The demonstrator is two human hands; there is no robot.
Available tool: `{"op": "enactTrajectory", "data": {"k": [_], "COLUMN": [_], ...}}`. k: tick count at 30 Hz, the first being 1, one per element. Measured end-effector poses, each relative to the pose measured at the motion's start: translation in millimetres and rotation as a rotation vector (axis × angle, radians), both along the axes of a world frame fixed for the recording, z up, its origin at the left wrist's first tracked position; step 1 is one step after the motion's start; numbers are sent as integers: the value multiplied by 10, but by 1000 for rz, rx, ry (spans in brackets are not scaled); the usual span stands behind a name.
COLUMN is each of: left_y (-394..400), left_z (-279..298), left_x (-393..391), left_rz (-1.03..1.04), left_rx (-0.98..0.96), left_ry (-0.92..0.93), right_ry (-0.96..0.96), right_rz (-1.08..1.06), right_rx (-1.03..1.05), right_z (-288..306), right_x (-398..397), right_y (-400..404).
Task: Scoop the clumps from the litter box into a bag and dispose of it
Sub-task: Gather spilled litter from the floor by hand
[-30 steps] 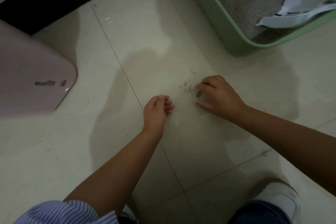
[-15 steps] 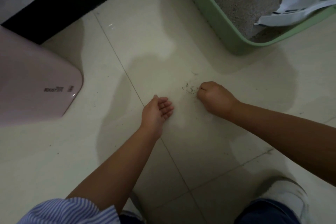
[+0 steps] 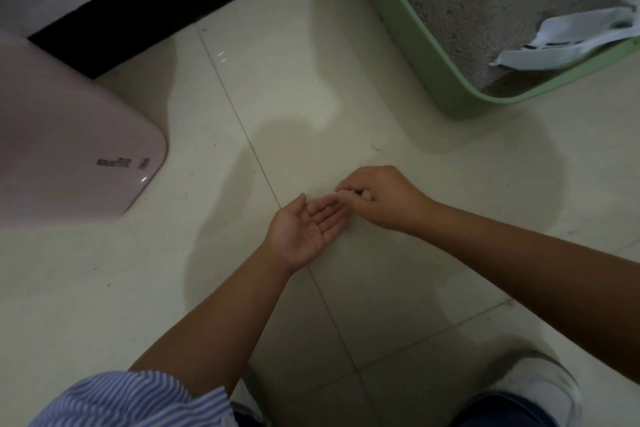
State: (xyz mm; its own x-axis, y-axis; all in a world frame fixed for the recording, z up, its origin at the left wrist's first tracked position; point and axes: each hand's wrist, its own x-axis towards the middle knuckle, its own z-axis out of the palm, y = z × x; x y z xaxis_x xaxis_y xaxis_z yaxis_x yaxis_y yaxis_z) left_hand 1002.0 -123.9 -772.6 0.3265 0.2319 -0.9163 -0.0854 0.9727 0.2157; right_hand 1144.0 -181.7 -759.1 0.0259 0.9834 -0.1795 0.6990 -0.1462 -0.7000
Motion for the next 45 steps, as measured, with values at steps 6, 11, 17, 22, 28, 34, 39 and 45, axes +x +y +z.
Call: {"op": "enactTrajectory", "data": {"k": [6, 11, 17, 22, 28, 34, 39, 45], "left_y": [30, -10, -24, -8, -15, -31, -18, -14], "left_z": [-55, -44, -31, -54, -55, -57, -58, -27], "left_x": [-63, -38, 42, 31, 26, 15, -10, -16], "left_rz": [28, -53, -58, -63, -67, -71, -70, -68], "left_rx": [30, 27, 26, 12, 20, 32, 16, 30], "left_ry": [55, 130, 161, 150, 143, 133, 104, 97], "right_ry": [-221, -281, -428, -434, -323, -309, -402, -412], "right_rz": [-126, 60, 226, -80, -177, -170, -93, 13], "right_rx": [-63, -94, -8, -60, -348, -316, -244, -211], "right_z": [-263, -331, -364, -260, -220, -299, -363, -320], "right_x": [378, 153, 227, 439, 268, 103, 141, 152], "right_y": [-140, -54, -161, -255, -270, -267, -259, -267]}}
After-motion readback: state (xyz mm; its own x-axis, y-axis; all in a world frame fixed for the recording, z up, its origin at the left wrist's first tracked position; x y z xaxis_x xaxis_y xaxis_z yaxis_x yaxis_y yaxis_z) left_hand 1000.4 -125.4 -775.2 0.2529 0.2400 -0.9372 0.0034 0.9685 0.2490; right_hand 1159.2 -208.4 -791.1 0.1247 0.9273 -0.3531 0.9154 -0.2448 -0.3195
